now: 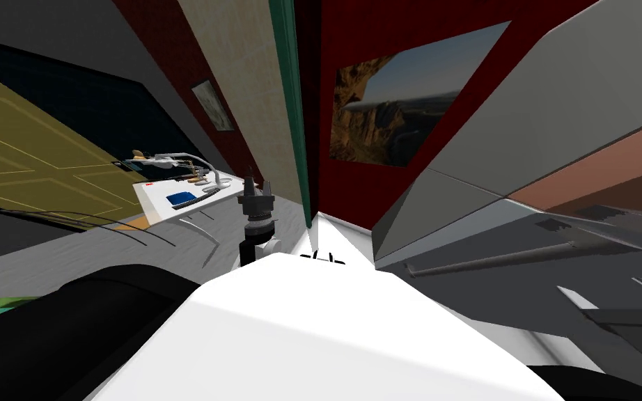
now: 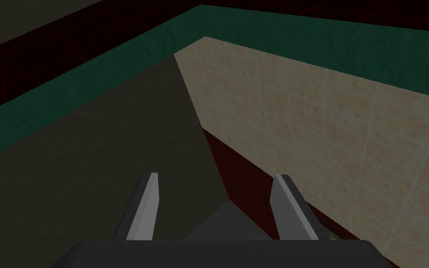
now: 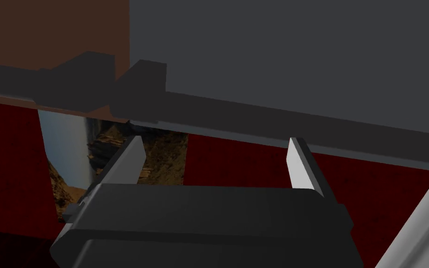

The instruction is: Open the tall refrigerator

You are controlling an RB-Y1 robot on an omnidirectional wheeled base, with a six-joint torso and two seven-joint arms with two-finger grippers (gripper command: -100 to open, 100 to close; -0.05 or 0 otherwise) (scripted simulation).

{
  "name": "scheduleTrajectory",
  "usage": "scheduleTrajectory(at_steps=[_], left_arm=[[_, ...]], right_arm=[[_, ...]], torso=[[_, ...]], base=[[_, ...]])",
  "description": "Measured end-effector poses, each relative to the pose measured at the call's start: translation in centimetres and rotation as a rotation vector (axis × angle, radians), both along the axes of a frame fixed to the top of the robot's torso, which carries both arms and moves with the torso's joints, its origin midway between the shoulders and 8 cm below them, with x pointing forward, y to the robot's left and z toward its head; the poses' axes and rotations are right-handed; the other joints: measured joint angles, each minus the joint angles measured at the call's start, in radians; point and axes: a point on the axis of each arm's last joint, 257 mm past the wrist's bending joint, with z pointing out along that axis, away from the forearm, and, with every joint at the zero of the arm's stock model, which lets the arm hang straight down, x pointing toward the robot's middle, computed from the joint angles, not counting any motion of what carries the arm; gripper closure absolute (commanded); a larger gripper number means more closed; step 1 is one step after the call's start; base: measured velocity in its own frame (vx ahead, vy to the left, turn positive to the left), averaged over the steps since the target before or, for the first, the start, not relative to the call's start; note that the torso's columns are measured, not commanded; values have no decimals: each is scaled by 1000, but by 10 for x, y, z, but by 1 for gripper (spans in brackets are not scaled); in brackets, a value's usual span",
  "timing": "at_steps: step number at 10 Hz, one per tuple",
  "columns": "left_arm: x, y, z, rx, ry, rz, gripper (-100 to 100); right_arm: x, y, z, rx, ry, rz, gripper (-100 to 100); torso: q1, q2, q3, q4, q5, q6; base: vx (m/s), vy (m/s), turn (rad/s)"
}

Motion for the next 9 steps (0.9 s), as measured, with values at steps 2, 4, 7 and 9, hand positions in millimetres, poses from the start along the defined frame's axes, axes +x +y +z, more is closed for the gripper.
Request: scheduleTrajectory(at_steps=[2,4,7,9], left_arm=[[0,0,0,0,0,0,0],[0,0,0,0,0,0,0],[0,0,0,0,0,0,0],[0,0,0,0,0,0,0]], right_arm=[[-10,-18,12,-93,51,-32,-100],[-19,-28,20,-157,87,-53,-100],[-33,-42,33,-271,161,-86,-100],[-38,-46,36,-301,183,-93,-100]], torso=[[0,0,0,0,0,-1],[0,0,0,0,0,-1],[-1,-4,-5,-1,4,-6],[0,-6,-6,-1,4,-4]], base=[[1,-3,174],[1,0,164],[-8,11,142],[-10,3,-10]])
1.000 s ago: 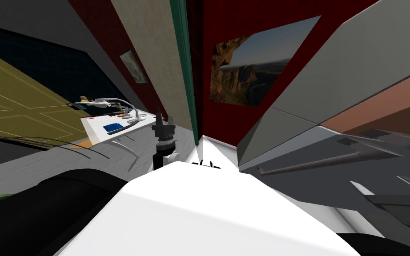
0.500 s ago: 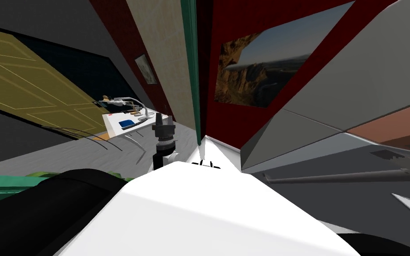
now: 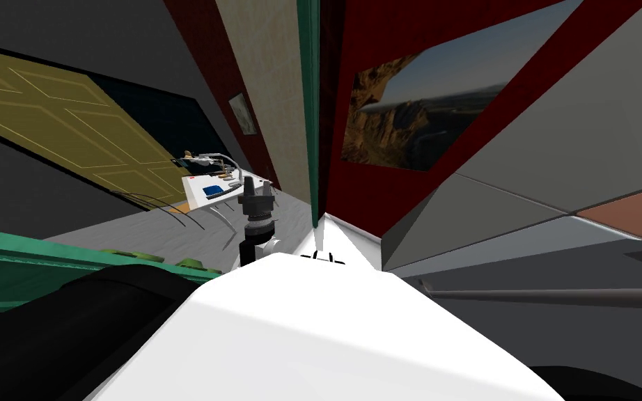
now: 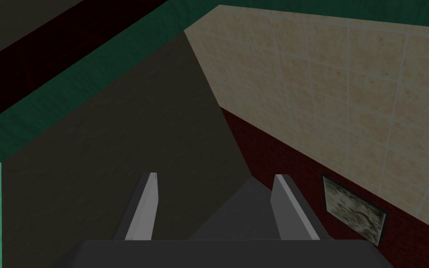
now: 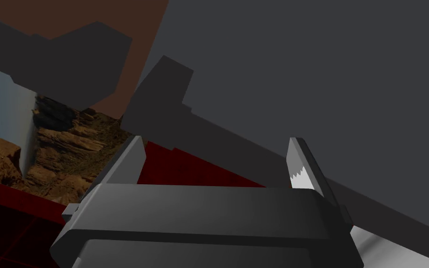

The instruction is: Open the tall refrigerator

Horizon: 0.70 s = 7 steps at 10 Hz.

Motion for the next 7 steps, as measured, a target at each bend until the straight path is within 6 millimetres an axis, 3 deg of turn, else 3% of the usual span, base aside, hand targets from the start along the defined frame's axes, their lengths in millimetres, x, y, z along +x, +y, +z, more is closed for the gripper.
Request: scheduleTrajectory(at_steps=[1,3,7], left_arm=[[0,0,0,0,0,0,0],[0,0,0,0,0,0,0],[0,0,0,0,0,0,0]], right_arm=[[-1,0,-1,2,1,-1,100],[7,6,2,-1,-2,22,100],[40,46,-1,5,-1,165,100]], torso=[[0,2,2,0,-2,0],[-11,10,8,2,-9,2],[-3,10,9,3,-4,3]], base=[[0,0,0],[-226,-82,7],[-425,-137,4]])
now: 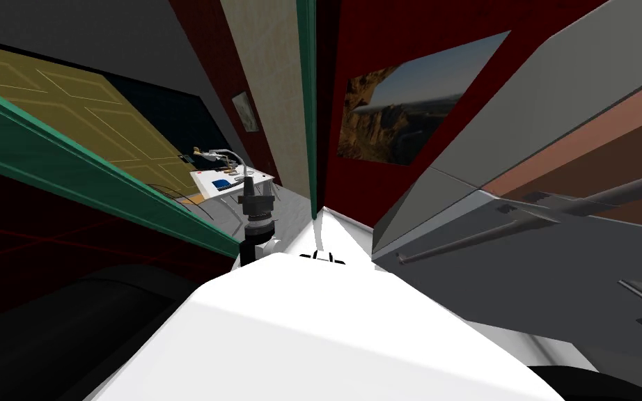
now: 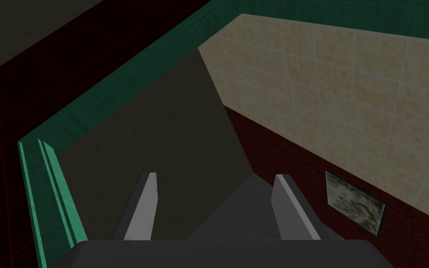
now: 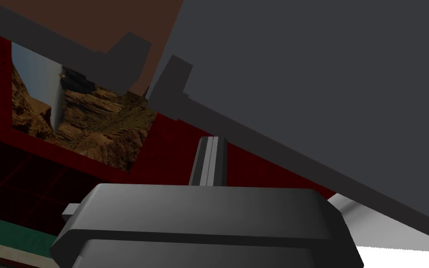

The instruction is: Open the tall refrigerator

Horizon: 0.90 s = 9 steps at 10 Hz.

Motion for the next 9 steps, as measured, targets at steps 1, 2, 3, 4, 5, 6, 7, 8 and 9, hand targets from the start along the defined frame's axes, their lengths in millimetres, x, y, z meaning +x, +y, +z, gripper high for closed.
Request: scheduleTrajectory(at_steps=[1,2,3,4,5,6,7,8,9], left_arm=[[0,0,0,0,0,0,0],[0,0,0,0,0,0,0],[0,0,0,0,0,0,0],[0,0,0,0,0,0,0],[0,0,0,0,0,0,0],[0,0,0,0,0,0,0],[0,0,0,0,0,0,0],[0,0,0,0,0,0,0],[0,0,0,0,0,1,0]], right_arm=[[7,8,0,1,-1,37,100],[15,20,0,1,1,77,100],[21,30,2,2,0,114,100],[29,44,4,1,1,156,100],[35,55,2,3,-2,192,100],[36,57,1,2,-1,199,-100],[42,66,8,-13,3,227,-100],[47,74,10,-24,5,254,-100],[54,82,14,-37,9,284,-100]], torso=[[4,-6,-4,-2,1,0],[7,-9,-6,-3,2,0],[5,-10,-7,-3,2,0],[4,-7,-5,-2,1,0],[2,-6,-4,-2,0,0],[5,-14,-8,-4,1,0],[2,-21,-14,-7,1,-2],[0,-18,-12,-6,0,-1],[0,-12,-8,-4,0,0]], base=[[-393,-100,2],[-362,-106,0],[-375,-101,8],[-344,-122,6],[-144,-61,3],[53,-95,159],[99,-139,167],[115,-149,119],[125,-161,138]])
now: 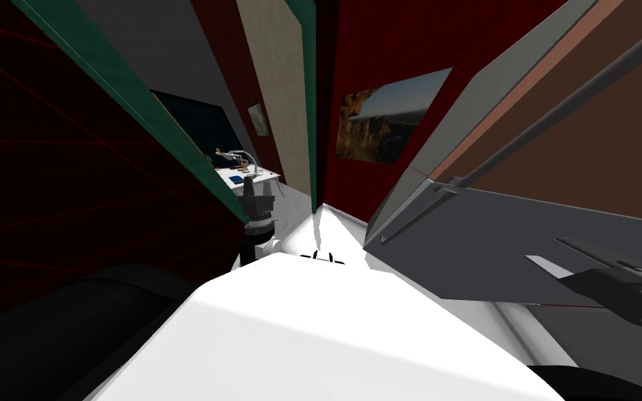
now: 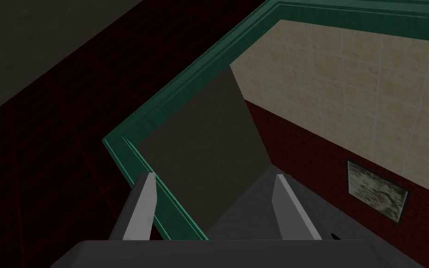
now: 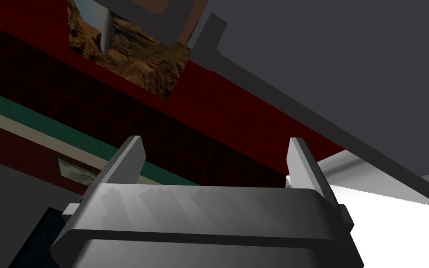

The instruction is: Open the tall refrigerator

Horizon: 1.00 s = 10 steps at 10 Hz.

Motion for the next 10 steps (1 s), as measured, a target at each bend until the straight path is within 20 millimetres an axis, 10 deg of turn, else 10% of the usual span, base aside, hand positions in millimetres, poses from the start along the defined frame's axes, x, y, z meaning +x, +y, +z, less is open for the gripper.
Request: scheduleTrajectory(at_steps=[10], left_arm=[[0,0,0,0,0,0,0]], right_arm=[[49,97,36,-122,25,310,-100]], torso=[[3,7,5,2,1,0]], base=[[97,-145,131]])
